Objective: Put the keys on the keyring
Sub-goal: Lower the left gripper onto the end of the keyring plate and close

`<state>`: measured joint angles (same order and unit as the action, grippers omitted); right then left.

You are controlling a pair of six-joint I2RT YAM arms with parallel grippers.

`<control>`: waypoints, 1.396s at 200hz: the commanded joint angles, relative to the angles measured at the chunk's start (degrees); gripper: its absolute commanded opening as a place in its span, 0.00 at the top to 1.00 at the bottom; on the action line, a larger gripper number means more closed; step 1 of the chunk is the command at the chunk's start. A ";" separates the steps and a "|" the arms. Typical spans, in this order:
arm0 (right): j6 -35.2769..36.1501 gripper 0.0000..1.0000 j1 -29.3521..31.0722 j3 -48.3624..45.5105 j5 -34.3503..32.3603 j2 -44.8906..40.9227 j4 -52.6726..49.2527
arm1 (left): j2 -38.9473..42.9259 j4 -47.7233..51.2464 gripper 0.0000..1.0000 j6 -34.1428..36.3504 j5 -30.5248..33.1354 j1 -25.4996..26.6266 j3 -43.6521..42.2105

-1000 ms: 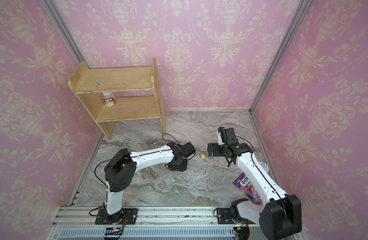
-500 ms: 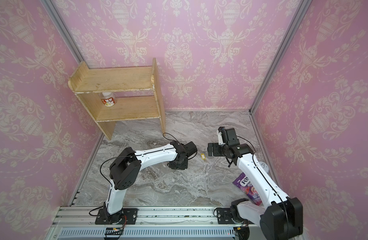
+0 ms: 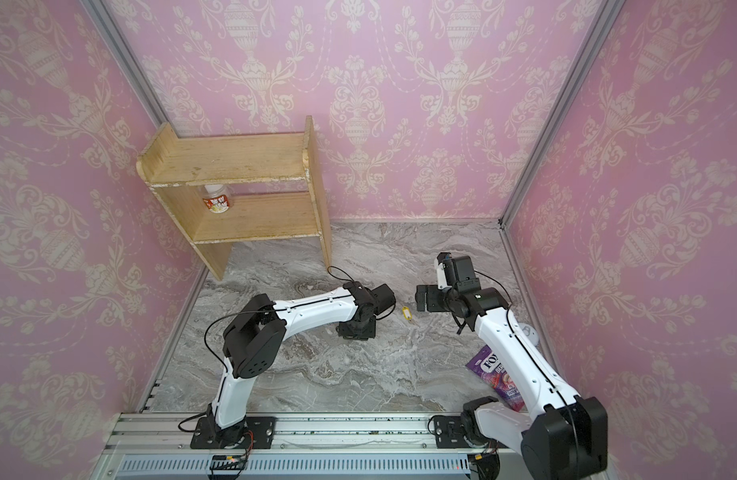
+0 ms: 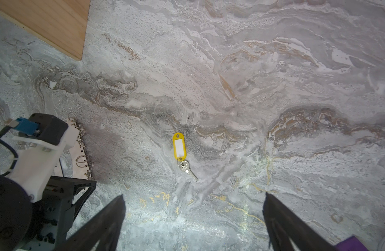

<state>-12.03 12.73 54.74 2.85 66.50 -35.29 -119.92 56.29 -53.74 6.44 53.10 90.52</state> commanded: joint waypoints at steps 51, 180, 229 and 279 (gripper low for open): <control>0.96 0.00 0.01 -0.95 0.87 -2.08 0.69 | -2.93 2.31 0.73 -1.02 1.27 -0.59 1.75; 1.05 0.00 0.06 -0.85 1.11 -2.14 0.57 | -1.31 3.48 0.99 -1.59 2.26 -0.81 1.44; 0.78 0.00 0.01 -1.21 1.97 -1.87 0.99 | 1.11 3.18 1.00 -1.84 2.17 -0.89 1.76; 0.96 0.00 0.02 -0.73 2.11 -1.92 0.84 | -1.62 2.16 0.84 -0.22 -0.63 -1.22 2.07</control>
<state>-12.01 12.73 54.50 4.32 65.36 -34.79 -121.16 57.95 -54.54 7.42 52.29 91.26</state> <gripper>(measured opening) 0.996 0.140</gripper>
